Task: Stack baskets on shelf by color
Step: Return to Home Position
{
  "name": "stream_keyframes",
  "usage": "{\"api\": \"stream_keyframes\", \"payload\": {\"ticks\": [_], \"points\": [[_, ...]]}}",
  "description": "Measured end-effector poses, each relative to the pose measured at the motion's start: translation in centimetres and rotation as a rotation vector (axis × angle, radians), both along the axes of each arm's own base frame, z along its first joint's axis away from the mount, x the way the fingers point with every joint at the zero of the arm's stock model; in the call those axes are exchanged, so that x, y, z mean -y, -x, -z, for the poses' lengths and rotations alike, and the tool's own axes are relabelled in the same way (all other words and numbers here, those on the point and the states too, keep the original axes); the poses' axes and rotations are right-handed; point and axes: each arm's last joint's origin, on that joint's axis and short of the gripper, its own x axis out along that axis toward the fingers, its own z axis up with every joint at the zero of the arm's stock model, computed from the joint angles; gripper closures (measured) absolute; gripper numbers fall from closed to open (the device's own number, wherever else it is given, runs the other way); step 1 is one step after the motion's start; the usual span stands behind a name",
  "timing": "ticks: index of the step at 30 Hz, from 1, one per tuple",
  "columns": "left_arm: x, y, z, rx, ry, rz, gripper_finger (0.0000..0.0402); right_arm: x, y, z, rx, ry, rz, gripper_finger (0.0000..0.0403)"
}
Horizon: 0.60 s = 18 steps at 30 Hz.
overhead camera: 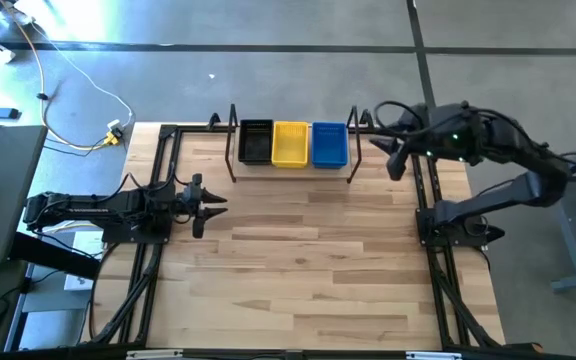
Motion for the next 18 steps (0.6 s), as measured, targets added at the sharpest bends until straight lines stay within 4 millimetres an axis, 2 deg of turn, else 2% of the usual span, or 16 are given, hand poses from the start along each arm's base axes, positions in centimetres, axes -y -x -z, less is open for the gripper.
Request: {"api": "stream_keyframes", "payload": {"ticks": [9, 18], "points": [[0.0, 0.0, 0.0, 0.0, 0.0, 0.0, 0.0277, -0.4, 2.1, 4.8, 0.11, -0.012, -0.046, 0.0298], [0.0, 0.0, 0.0, 0.0, 0.0, 0.0, 0.0277, -0.6, 3.3, 10.3, 0.186, -0.024, -0.066, 0.0298]]}}
